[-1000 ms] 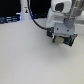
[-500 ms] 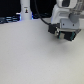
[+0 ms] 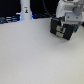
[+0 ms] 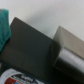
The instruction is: Open the kcup holder, insert the kcup into the holder, and close the kcup holder
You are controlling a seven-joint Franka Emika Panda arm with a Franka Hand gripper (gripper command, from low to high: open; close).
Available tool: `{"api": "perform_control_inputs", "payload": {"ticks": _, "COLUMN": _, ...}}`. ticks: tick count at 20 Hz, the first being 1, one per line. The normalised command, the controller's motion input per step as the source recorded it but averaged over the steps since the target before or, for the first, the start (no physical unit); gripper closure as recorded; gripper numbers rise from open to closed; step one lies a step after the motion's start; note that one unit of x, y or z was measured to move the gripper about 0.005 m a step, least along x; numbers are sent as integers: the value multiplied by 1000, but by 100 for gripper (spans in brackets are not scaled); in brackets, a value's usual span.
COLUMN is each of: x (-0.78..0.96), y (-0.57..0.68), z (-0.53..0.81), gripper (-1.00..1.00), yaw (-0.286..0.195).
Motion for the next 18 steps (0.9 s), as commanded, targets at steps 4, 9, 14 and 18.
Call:
{"api": "perform_control_inputs", "payload": {"ticks": 4, "x": -925, "y": 588, "z": -158, "gripper": -100, "yaw": 5}}
{"api": "perform_control_inputs", "payload": {"ticks": 9, "x": -933, "y": 592, "z": -97, "gripper": -100, "yaw": -1}}
{"api": "perform_control_inputs", "payload": {"ticks": 14, "x": -236, "y": 368, "z": 562, "gripper": -100, "yaw": -14}}
{"api": "perform_control_inputs", "payload": {"ticks": 18, "x": -111, "y": -58, "z": 146, "gripper": -100, "yaw": 28}}
